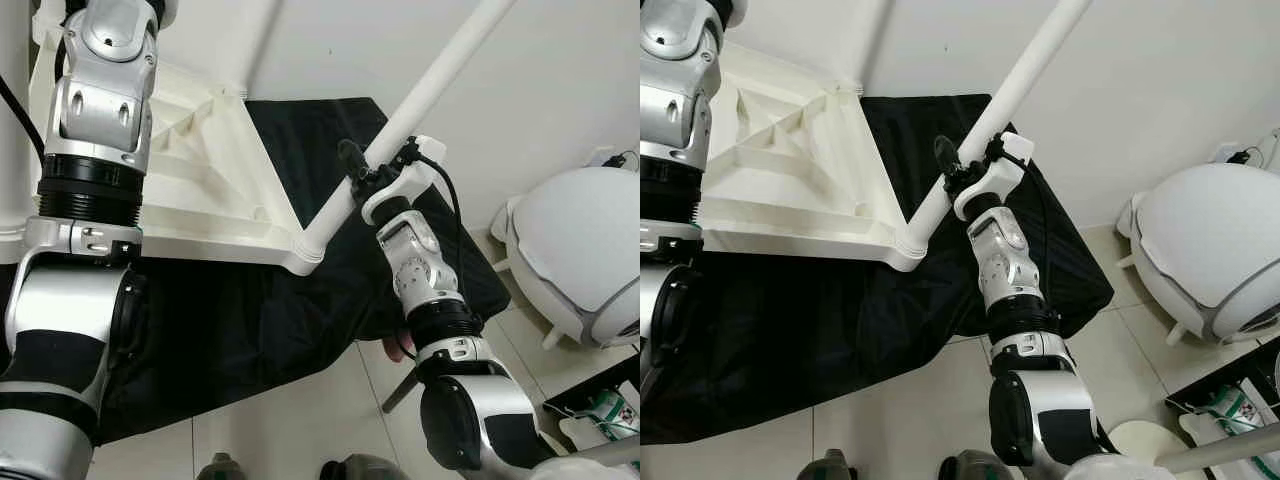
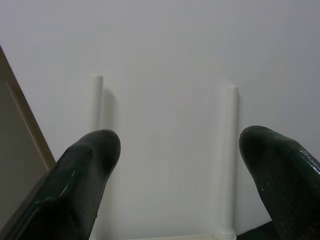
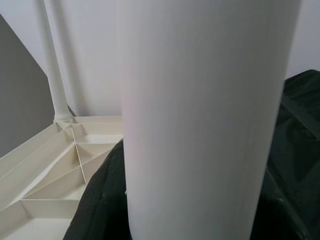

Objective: Building children table

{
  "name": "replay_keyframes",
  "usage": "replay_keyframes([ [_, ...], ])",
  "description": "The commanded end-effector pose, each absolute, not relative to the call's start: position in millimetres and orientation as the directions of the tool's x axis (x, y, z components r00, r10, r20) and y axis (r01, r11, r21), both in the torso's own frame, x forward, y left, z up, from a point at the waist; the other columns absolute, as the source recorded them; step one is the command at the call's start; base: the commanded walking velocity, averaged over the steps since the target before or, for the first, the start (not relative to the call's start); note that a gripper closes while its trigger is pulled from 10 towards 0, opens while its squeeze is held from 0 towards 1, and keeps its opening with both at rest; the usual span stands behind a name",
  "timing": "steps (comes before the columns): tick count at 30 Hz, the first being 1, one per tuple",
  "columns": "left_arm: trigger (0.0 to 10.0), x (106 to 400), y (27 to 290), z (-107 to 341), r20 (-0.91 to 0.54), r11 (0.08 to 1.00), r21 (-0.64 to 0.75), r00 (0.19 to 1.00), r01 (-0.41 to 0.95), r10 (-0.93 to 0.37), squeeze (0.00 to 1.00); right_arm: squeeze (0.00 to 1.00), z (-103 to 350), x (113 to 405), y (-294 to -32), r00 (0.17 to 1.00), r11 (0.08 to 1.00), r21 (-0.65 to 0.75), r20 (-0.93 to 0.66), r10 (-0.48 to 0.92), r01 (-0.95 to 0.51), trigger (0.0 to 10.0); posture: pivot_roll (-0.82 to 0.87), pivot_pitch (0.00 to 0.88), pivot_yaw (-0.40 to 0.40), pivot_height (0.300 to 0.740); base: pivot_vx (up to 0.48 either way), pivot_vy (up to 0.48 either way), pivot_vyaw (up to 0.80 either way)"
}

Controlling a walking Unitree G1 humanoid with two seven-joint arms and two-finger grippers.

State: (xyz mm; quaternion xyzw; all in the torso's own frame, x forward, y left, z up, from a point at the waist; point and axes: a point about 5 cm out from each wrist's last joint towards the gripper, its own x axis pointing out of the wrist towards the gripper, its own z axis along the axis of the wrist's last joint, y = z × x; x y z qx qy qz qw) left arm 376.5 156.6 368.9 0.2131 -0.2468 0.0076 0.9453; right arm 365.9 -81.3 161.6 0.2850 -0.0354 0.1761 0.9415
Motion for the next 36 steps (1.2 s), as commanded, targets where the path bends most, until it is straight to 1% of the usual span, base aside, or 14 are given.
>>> replay_keyframes([
  [1,10.0,379.3,150.4,336.3,0.369,0.927,0.371,0.924,-0.048,-0.099,0.0,0.0,60.6,329.3,-66.5,0.91,0.743,0.661,-0.234,0.341,-0.108,0.0,0.06,0.046,0.036,0.74,0.0,0.0,0.0],
  [2,10.0,379.3,150.4,336.3,0.369,0.927,0.371,0.924,-0.048,-0.099,0.0,0.0,60.6,329.3,-66.5,0.91,0.743,0.661,-0.234,0.341,-0.108,0.0,0.06,0.046,0.036,0.74,0.0,0.0,0.0],
  [4,10.0,376.7,142.8,310.0,0.297,0.942,0.335,0.948,0.009,-0.115,0.0,0.0,53.8,326.8,-74.5,0.914,0.748,0.66,-0.256,0.316,-0.074,0.0,0.05,0.052,0.041,0.74,0.0,0.0,0.0],
  [5,10.0,376.7,142.8,310.0,0.297,0.942,0.335,0.948,0.009,-0.115,0.0,0.0,53.8,326.8,-74.5,0.914,0.748,0.66,-0.256,0.316,-0.074,0.0,0.05,0.052,0.041,0.74,0.0,0.0,0.0],
  [8,10.0,368.2,131.1,271.4,0.193,0.95,0.304,0.971,0.074,-0.138,0.0,0.0,45.0,323.2,-85.4,0.92,0.752,0.659,-0.277,0.279,-0.029,0.0,0.05,0.059,0.041,0.74,0.0,0.0,0.0],
  [10,10.0,365.5,129.3,262.2,0.17,0.952,0.296,0.976,0.081,-0.136,0.0,0.0,42.5,321.8,-89.1,0.922,0.751,0.66,-0.282,0.266,-0.015,0.0,0.05,0.059,0.041,0.74,0.0,0.0,0.0],
  [13,10.0,359.9,132.5,243.2,0.117,0.958,0.279,0.988,0.061,-0.097,0.0,0.0,28.7,313.4,-108.1,0.929,0.717,0.692,-0.315,0.194,0.085,0.0,0.05,0.067,0.036,0.74,0.0,0.0,0.0],
  [15,10.0,358.5,139.6,241.0,0.11,0.957,0.289,0.992,0.024,-0.058,0.0,0.0,25.3,308.8,-120.1,0.945,0.635,0.763,-0.283,0.165,0.118,0.0,0.06,0.069,0.032,0.74,0.0,0.0,0.0],
  [20,10.0,356.5,144.0,240.4,0.102,0.956,0.294,0.994,0.005,-0.037,0.0,0.0,27.7,307.4,-130.4,0.963,0.602,0.792,-0.23,0.137,0.104,0.0,0.06,0.068,0.034,0.74,0.0,0.0,0.0],
  [22,10.0,355.5,146.4,239.8,0.1,0.951,0.308,0.995,-0.006,-0.026,0.0,0.0,31.9,307.4,-142.4,0.977,0.546,0.833,-0.181,0.114,0.091,0.0,0.06,0.066,0.035,0.74,0.0,0.0,0.0],
  [26,10.0,353.5,147.2,239.8,0.097,0.95,0.313,0.995,-0.011,-0.021,0.0,0.0,36.0,308.0,-152.1,0.985,0.52,0.851,-0.142,0.099,0.07,0.0,0.06,0.065,0.04,0.74,0.0,0.0,0.0],
  [29,10.0,352.8,146.8,240.5,0.1,0.948,0.318,0.995,-0.019,-0.014,0.0,0.0,38.6,309.7,-153.2,0.986,0.524,0.85,-0.126,0.108,0.051,0.0,0.05,0.061,0.043,0.74,0.0,0.0,0.0],
  [35,10.0,351.7,137.9,244.0,0.099,0.94,0.341,0.995,-0.025,-0.01,0.0,0.0,48.6,317.7,-142.4,0.98,0.56,0.828,-0.096,0.175,-0.019,0.0,0.05,0.061,0.043,0.74,0.0,0.0,0.0],
  [36,10.0,352.8,138.2,247.4,0.105,0.937,0.346,0.995,-0.039,0.003,0.0,0.0,49.7,318.8,-138.9,0.976,0.568,0.822,-0.098,0.194,-0.031,2.4,0.05,0.061,0.043,0.74,0.0,0.0,0.0],
])
